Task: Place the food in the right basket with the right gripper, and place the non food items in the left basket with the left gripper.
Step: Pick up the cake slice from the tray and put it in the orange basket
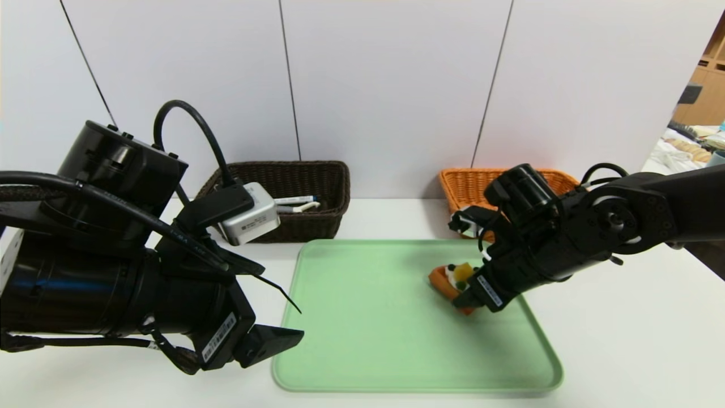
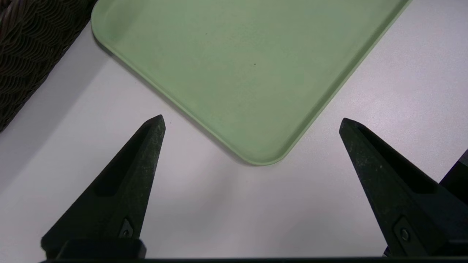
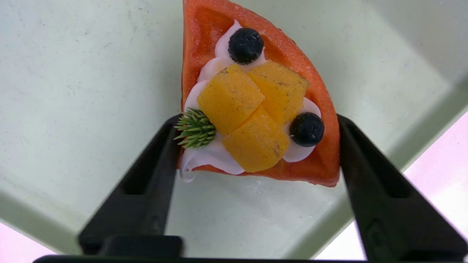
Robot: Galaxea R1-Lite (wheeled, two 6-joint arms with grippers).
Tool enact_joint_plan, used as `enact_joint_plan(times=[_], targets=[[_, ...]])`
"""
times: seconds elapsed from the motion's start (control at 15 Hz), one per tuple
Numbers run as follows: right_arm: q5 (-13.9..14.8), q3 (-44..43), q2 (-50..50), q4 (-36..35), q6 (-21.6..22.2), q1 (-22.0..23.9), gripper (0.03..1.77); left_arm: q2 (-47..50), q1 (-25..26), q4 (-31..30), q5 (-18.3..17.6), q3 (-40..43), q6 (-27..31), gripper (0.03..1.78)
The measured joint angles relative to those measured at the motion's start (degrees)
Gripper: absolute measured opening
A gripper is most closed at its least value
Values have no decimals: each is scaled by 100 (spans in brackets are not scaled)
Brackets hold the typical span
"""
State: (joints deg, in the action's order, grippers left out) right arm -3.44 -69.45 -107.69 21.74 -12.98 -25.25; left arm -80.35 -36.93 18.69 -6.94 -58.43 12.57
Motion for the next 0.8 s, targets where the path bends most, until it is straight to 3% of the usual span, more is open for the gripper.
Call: enact_joint_plan(times=[0.27,0.8], targets=[[5,0,9,0,-2,-11,100,0,0,0,5,-2,2,169],[-57,-34,279,4,-2,-41,87,17,0,2,2,-2,-1,169]])
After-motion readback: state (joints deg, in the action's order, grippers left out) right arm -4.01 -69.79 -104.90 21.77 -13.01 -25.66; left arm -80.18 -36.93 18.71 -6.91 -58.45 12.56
